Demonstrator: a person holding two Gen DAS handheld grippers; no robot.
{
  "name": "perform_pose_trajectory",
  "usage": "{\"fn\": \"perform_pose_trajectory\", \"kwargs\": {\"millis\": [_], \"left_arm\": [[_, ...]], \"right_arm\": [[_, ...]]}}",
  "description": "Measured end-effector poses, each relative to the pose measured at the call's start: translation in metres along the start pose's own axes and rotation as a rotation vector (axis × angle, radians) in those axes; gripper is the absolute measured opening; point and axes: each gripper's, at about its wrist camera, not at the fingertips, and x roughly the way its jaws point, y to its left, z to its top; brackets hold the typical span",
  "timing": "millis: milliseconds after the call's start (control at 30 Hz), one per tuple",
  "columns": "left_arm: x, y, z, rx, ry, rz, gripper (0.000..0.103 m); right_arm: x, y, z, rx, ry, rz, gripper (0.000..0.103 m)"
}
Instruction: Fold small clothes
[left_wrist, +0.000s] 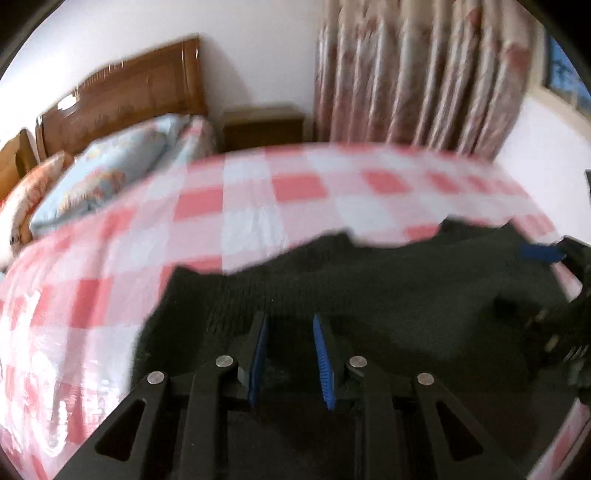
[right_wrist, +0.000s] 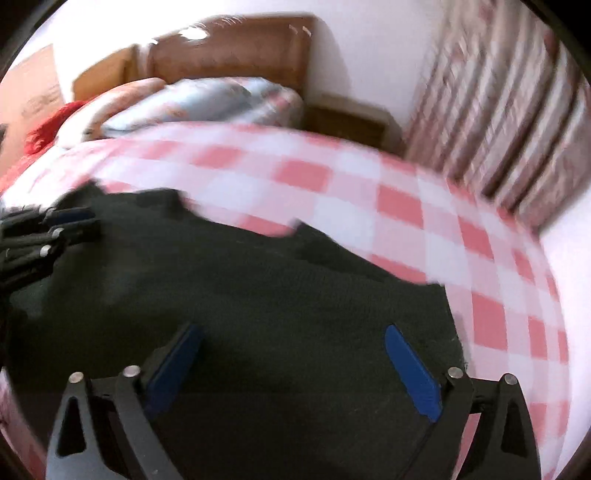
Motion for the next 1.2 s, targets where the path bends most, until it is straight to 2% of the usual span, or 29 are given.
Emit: {"fn": "perform_pose_trajectory", "kwargs": {"millis": [100,233,333,433,600,733,833,933,1000,1100,1200], "left_arm": [[0.002,0.005,-0.001,-0.024,-0.006,-0.024,0.025],[0.007,0.004,0.001,-0.015,-0.004,-0.009,0.025],[0.006,0.002,0.001,-0.014,-0.005,-0.007,0.025],[0.005,0.002,0.001,-0.025,-0.007,-0.020,0.025],[0.000,0.004,-0.002,-0.033,-0.011,-0.028,0.025],[0.001,0.004,-0.002,-0.038,-0.013,-0.032,0.025],[0.000,0.005,-0.002,-0.042,-0.014,-0.037,0.025],[0.000,0.005,-0.002,-0.039,-0.014,-0.032,0.025],[0.000,0.005,-0.002,-0.040,-0.015,-0.033,0.025],[-0.001,0.006,-0.003,-0.040,-0.017,-0.030,0.025],[-0.001,0.005,-0.003,-0.035,-0.016,-0.023,0.025]], "right_arm": [[-0.001,-0.014,0.001,0.052,-0.025,0.039,0.103],[0.002,-0.009,0.001,0.044,-0.041,-0.014,0.103],[-0.002,-0.029,0.000,0.167,-0.073,-0.067,0.103],[-0.004,-0.053,-0.003,0.299,-0.089,-0.031,0.103],[0.004,-0.041,0.002,0.236,-0.050,-0.067,0.103],[-0.005,-0.050,-0.004,0.276,-0.082,0.016,0.103],[-0.039,-0.049,-0.024,0.305,-0.177,0.065,0.103],[-0.071,-0.044,-0.058,0.290,-0.212,0.063,0.103],[-0.095,-0.050,-0.091,0.333,-0.224,0.097,0.103],[-0.128,-0.068,-0.149,0.470,-0.237,0.144,0.103],[-0.142,-0.079,-0.206,0.643,-0.221,0.279,0.103]]}}
